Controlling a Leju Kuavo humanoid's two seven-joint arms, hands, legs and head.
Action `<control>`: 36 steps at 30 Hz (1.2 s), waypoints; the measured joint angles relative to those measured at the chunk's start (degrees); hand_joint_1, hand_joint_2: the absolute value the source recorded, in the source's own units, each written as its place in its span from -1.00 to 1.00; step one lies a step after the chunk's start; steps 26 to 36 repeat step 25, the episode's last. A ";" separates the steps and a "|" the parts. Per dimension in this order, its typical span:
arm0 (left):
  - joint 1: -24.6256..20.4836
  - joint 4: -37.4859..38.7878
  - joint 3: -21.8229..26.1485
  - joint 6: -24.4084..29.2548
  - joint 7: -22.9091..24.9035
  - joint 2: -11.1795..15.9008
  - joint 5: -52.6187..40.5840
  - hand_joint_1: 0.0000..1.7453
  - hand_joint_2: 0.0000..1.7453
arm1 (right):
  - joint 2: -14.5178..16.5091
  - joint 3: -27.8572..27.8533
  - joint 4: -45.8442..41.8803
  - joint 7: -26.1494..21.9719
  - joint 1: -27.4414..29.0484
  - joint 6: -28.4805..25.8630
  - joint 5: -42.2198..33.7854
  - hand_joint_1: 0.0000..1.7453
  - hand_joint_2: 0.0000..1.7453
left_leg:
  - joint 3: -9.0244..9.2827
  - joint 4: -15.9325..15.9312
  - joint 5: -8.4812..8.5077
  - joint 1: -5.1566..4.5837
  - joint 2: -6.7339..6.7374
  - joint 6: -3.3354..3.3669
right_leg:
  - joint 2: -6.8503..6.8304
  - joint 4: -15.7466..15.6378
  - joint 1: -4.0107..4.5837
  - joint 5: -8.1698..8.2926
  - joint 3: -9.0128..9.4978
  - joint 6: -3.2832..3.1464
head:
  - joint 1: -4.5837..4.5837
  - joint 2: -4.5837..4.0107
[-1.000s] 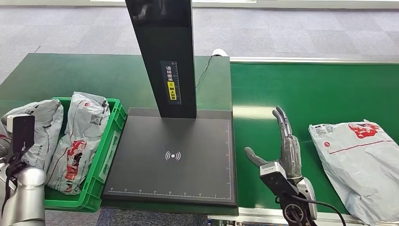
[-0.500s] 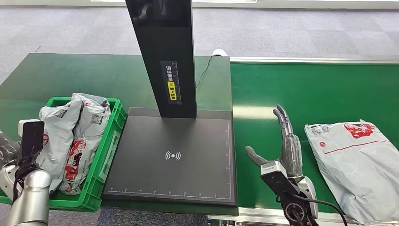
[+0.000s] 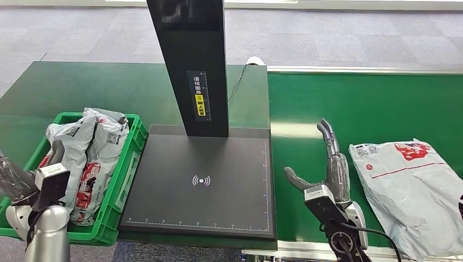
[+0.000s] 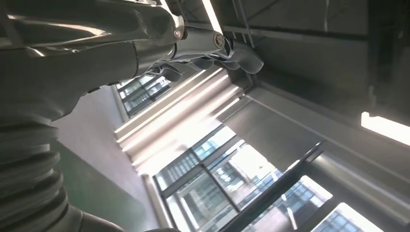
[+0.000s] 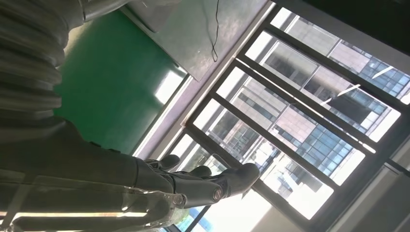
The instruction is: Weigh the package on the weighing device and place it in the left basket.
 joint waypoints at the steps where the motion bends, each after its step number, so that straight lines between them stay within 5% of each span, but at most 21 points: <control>1: 0.85 -2.82 -0.75 0.00 -0.19 -1.17 -1.16 -1.00 1.00 | -0.07 0.11 0.25 -0.12 -0.22 -0.01 -0.27 -1.00 1.00 | 0.00 0.00 0.00 0.00 -0.02 0.00 | -0.01 0.00 0.00 0.00 0.00 0.00 | 0.01 0.00; 7: 5.78 -20.12 -4.98 -0.01 -0.51 -7.98 -5.95 -1.00 1.00 | -0.22 1.03 1.29 -0.45 -0.72 -0.22 -0.61 -1.00 1.00 | 0.00 0.00 -0.02 0.02 0.00 0.01 | 0.00 -0.01 0.01 0.00 0.00 0.00 | 0.00 0.00; 12: 7.35 -28.25 -6.17 -0.02 -0.49 -10.65 -5.85 -1.00 1.00 | -0.25 1.39 1.57 -0.48 -0.77 -0.22 -0.53 -1.00 1.00 | 0.01 -0.01 -0.02 0.04 -0.03 0.00 | -0.01 0.00 0.05 0.00 0.01 -0.01 | 0.00 0.00; 36: 8.73 -33.02 -7.77 -0.02 -0.49 -11.86 -1.30 -1.00 1.00 | -0.30 1.50 1.79 -0.48 -0.83 -0.19 -0.54 -1.00 1.00 | 0.04 -0.01 -0.01 0.03 -0.04 0.00 | -0.01 0.00 0.03 0.00 0.03 0.00 | -0.01 0.00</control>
